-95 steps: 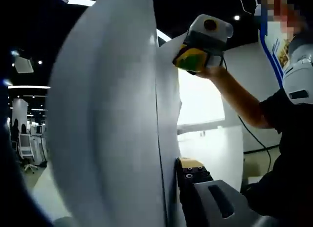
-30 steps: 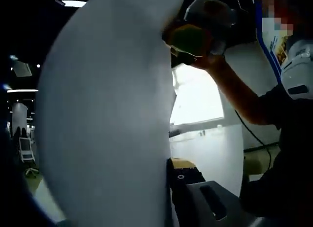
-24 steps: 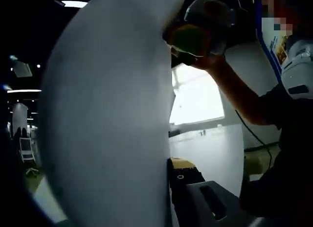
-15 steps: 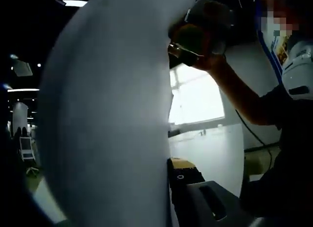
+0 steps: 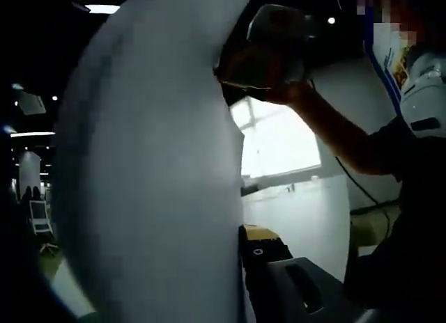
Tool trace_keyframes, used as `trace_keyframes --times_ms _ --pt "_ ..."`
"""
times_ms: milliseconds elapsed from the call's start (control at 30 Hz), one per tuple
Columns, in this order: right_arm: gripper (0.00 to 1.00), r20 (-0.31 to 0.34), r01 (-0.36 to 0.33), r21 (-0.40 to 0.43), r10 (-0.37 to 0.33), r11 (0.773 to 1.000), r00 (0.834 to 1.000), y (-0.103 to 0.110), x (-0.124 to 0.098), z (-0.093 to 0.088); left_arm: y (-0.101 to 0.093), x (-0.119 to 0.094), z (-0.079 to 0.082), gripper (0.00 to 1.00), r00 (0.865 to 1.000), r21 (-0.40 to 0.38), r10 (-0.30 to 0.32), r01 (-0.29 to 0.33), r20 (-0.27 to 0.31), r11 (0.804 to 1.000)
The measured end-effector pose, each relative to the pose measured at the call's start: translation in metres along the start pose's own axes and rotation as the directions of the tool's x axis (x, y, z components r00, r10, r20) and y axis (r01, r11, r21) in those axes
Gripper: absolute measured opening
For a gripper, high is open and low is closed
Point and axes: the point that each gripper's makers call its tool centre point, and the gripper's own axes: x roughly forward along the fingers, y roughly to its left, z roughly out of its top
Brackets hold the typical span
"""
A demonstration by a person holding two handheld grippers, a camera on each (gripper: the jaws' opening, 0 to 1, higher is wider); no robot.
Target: Organize the stack of printing papers by aligning and flattening the scattered papers on the table
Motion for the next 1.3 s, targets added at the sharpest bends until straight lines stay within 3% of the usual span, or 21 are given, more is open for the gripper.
trace_keyframes --times_ms 367,533,767,933,1067,1233,1300 --pt "0.09 -0.008 -0.006 -0.001 0.006 1.0 1.0 0.008 0.005 -0.004 -0.001 0.001 0.0 0.11 1.0 -0.002 -0.004 0.004 0.0 1.0" --pt "0.15 -0.003 0.01 0.014 -0.01 1.0 1.0 0.006 0.002 -0.005 0.0 0.0 -0.001 0.06 1.0 -0.003 -0.001 0.001 -0.005 1.0" --pt "0.23 0.1 0.085 0.106 -0.096 0.991 0.99 0.0 -0.02 -0.008 0.001 -0.001 -0.001 0.06 1.0 -0.002 0.013 -0.013 0.003 1.0" --pt "0.31 0.145 0.143 0.171 -0.168 0.975 0.975 -0.001 -0.042 -0.021 0.008 -0.003 0.001 0.06 0.999 -0.012 0.037 -0.037 0.001 0.999" --pt "0.33 0.214 0.166 0.284 -0.232 0.944 0.949 -0.004 -0.064 -0.039 0.013 -0.005 0.004 0.06 0.999 -0.027 0.05 -0.049 0.008 0.998" --pt "0.37 0.248 0.191 0.382 -0.299 0.904 0.921 -0.002 -0.082 -0.065 0.016 -0.005 0.013 0.05 0.998 -0.029 0.057 -0.056 0.029 0.998" --pt "0.39 0.273 0.2 0.436 -0.34 0.877 0.9 -0.002 -0.089 -0.074 0.017 -0.004 0.018 0.05 0.998 -0.021 0.059 -0.058 0.034 0.998"
